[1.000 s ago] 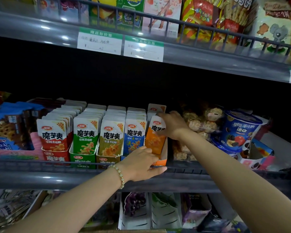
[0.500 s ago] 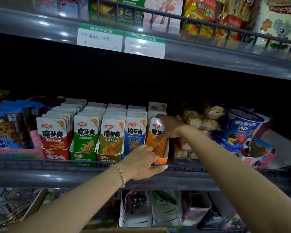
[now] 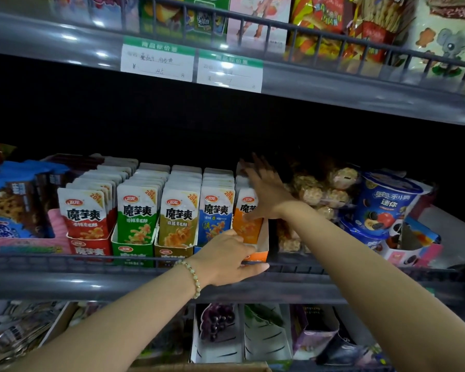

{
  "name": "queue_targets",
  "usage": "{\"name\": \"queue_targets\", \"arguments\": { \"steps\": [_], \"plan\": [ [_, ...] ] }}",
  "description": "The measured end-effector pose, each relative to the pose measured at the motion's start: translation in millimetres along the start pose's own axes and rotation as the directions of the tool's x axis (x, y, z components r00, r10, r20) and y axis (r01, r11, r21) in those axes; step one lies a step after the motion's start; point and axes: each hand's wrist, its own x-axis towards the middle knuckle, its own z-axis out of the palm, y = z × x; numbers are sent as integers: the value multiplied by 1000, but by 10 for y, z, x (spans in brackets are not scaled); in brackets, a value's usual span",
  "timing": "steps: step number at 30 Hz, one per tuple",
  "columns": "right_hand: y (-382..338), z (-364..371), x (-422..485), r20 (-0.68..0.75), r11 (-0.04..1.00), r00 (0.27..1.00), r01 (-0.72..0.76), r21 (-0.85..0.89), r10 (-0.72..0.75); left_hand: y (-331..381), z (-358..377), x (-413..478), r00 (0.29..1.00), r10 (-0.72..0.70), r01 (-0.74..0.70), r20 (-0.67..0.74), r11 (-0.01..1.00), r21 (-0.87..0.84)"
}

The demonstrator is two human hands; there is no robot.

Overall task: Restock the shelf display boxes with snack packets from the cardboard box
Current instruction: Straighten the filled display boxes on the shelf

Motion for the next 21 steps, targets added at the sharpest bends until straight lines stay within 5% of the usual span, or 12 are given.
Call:
{"name": "queue_targets", "arguments": {
  "steps": [12,18,21],
  "plan": [
    [42,-79,173,249,990,962,-129,63,109,9,6,-2,1000,-9,9,0,1000,6],
    [41,-18,-19,-10,997,1000,-12,73,13,15,19,-5,1000,-19,19,-9,1000,21],
    [2,137,-103,-125,943,974,-146,298,190,16,37,0,1000,-28,28,-10,999,20]
  ]
}}
